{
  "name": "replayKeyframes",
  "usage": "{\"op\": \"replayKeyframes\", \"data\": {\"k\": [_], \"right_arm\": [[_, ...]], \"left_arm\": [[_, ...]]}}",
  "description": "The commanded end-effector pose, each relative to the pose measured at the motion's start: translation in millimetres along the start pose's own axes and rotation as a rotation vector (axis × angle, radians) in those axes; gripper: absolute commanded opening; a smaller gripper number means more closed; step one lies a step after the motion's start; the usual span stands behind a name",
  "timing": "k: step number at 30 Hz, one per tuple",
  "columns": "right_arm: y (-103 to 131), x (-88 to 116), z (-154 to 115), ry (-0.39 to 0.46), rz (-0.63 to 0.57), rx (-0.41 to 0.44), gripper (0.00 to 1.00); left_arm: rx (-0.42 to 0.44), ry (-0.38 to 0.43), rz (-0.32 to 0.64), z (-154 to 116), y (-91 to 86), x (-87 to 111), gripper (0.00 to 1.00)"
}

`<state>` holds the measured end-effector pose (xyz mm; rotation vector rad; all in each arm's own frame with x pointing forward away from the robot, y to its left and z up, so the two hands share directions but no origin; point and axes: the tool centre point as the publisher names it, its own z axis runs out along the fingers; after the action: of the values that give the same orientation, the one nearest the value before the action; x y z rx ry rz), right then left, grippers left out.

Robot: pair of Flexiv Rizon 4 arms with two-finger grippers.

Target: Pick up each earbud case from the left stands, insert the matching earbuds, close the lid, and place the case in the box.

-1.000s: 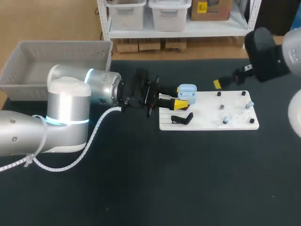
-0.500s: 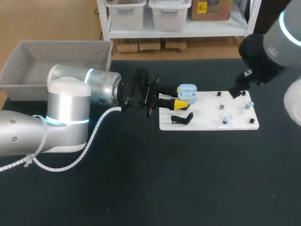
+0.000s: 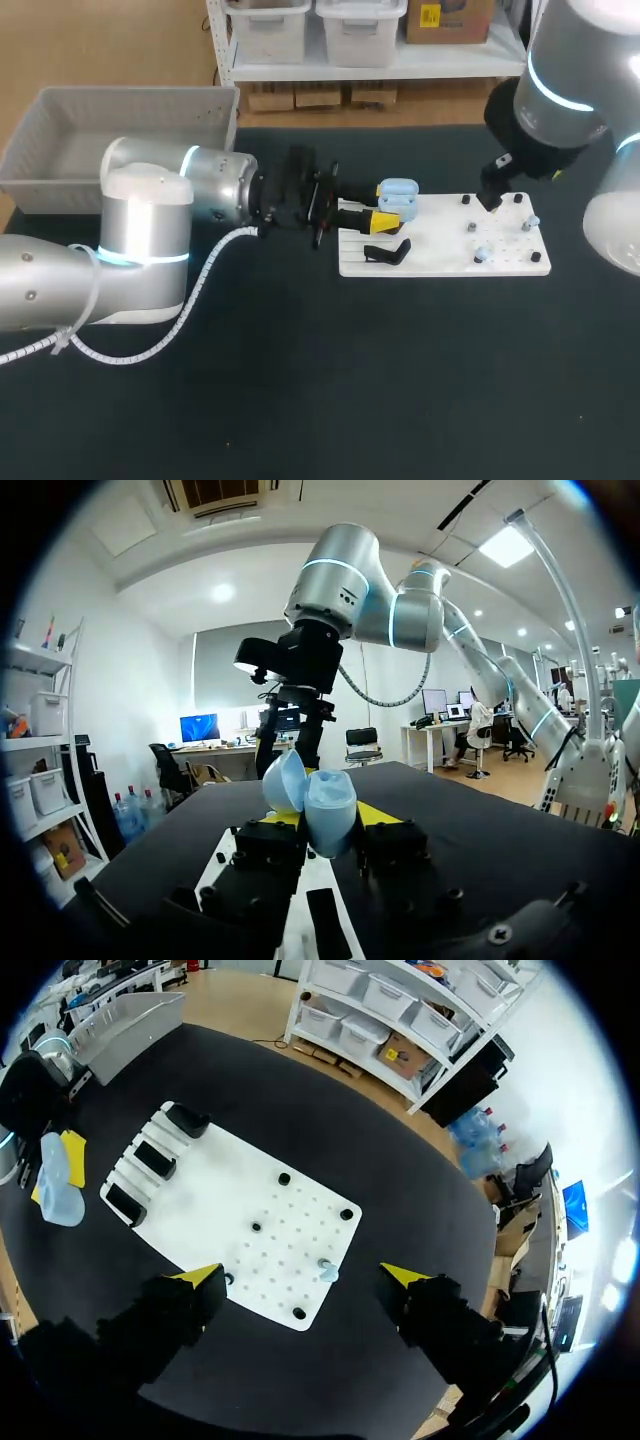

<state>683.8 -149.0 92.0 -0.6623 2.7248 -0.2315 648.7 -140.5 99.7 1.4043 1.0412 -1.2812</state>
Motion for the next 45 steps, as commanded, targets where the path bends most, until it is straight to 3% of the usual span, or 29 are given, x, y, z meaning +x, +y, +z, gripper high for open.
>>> {"op": "replayKeyframes", "data": {"k": [1, 16, 21, 27, 29, 31, 32, 33, 35, 39, 45], "right_arm": [[2, 4, -1, -0.011, 0.003, 0.100, 1.00], [-3, 5, 0, -0.015, -0.007, 0.102, 1.00], [-13, 12, 3, 0.008, -0.023, 0.033, 1.00], [-21, 21, 14, 0.038, -0.093, 0.014, 1.00], [-24, 24, 20, 0.052, -0.105, 0.024, 0.93], [-24, 26, 25, 0.055, -0.123, 0.038, 1.00], [-24, 27, 27, 0.060, -0.129, 0.040, 0.77], [-24, 27, 29, 0.063, -0.132, 0.046, 0.64], [-23, 29, 31, 0.064, -0.137, 0.042, 0.49], [-22, 31, 36, 0.073, -0.146, 0.035, 0.41], [-20, 34, 44, 0.096, -0.157, 0.023, 0.38]], "left_arm": [[-0.002, -0.003, 0.002, 0, -0.3, 1.0, 0.00], [-0.002, -0.003, 0.002, 0, -0.3, 1.0, 0.00], [-0.002, -0.003, 0.002, 0, -0.3, 1.0, 0.00], [-0.002, -0.003, 0.002, 0, -0.3, 1.0, 0.00], [-0.002, -0.003, 0.002, 0, -0.3, 1.0, 0.00], [-0.002, -0.003, 0.002, 0, -0.3, 1.0, 0.00], [-0.002, -0.003, 0.002, 0, -0.3, 1.0, 0.00], [-0.002, -0.003, 0.002, 0, -0.3, 1.0, 0.00], [-0.002, -0.003, 0.002, 0, -0.3, 1.0, 0.00], [-0.002, -0.003, 0.002, 0, -0.3, 1.0, 0.00], [-0.002, -0.003, 0.002, 0, -0.3, 1.0, 0.00]]}}
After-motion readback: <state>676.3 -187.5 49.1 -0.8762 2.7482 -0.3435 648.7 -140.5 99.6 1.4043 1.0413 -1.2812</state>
